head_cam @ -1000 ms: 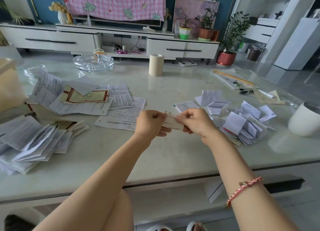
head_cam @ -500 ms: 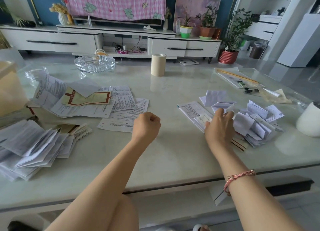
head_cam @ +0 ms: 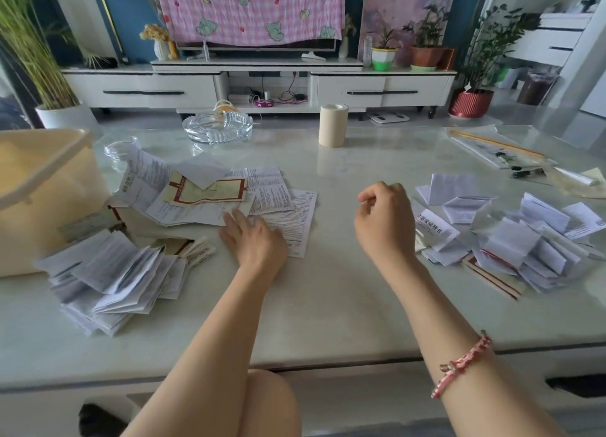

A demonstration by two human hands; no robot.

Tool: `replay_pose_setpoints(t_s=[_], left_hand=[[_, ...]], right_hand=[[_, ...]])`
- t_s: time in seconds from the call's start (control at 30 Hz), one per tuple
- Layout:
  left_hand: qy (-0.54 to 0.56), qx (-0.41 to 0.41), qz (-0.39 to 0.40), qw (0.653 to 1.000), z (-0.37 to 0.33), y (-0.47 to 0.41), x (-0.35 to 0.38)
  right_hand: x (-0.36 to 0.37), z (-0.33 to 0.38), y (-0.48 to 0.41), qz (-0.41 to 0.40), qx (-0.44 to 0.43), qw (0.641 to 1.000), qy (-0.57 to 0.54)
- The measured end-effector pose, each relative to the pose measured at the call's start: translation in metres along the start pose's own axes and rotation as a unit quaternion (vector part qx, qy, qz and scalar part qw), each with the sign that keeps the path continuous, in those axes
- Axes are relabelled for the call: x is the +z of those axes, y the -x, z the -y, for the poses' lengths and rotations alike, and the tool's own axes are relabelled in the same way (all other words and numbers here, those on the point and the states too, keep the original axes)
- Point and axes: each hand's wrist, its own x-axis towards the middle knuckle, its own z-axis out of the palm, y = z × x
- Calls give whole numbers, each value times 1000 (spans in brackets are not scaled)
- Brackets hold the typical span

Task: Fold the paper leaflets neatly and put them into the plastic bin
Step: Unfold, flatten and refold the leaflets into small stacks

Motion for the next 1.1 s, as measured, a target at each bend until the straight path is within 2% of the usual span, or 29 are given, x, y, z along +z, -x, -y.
replay_pose_setpoints(t_s=[0.17, 0.33, 0.4, 0.5, 0.57, 0.6, 0.63, 0.7, 0.73, 0.77, 0.8, 0.9, 0.97, 1.03, 1.1], left_hand=[[-6, -30, 16, 999, 2, -2, -1], [-18, -6, -69, 997, -4, -2, -6], [57, 31, -130, 989, -11, 5, -14], [230, 75, -216, 946, -29, 28, -31], [383, 72, -199, 899, -39, 43, -41], [486, 56, -160, 857, -43, 49, -47], [589, 30, -106, 801, -45, 53, -53], [723, -22, 3, 691, -48, 56, -60], [741, -34, 36, 669, -49, 57, -61], [736, -38, 53, 674, -50, 57, -59], [718, -37, 56, 693, -51, 58, -57], [644, -21, 44, 764, -48, 57, -49], [595, -16, 49, 802, -48, 56, -48], [557, -7, 48, 829, -48, 56, -46], [538, 9, 81, 839, -47, 55, -45]], right_hand=[[18, 11, 2, 60, 6, 997, -48], [21, 7, -2, 89, 61, 990, -92], [22, 3, -4, 122, 102, 980, -119], [24, -1, -4, 181, 175, 944, -213], [17, 4, 0, 205, 248, 891, -319], [13, 6, 2, 225, 299, 845, -381], [10, 6, 4, 260, 331, 792, -442], [4, 4, 7, 367, 292, 690, -552], [1, 4, 7, 392, 266, 645, -599], [-4, 5, 7, 387, 263, 624, -626], [-11, 7, 6, 367, 270, 631, -627], [-24, 8, 1, 309, 261, 730, -551], [-27, 1, 0, 290, 258, 781, -490], [-30, -6, 0, 287, 257, 804, -453], [-34, -9, 2, 295, 249, 811, -440]])
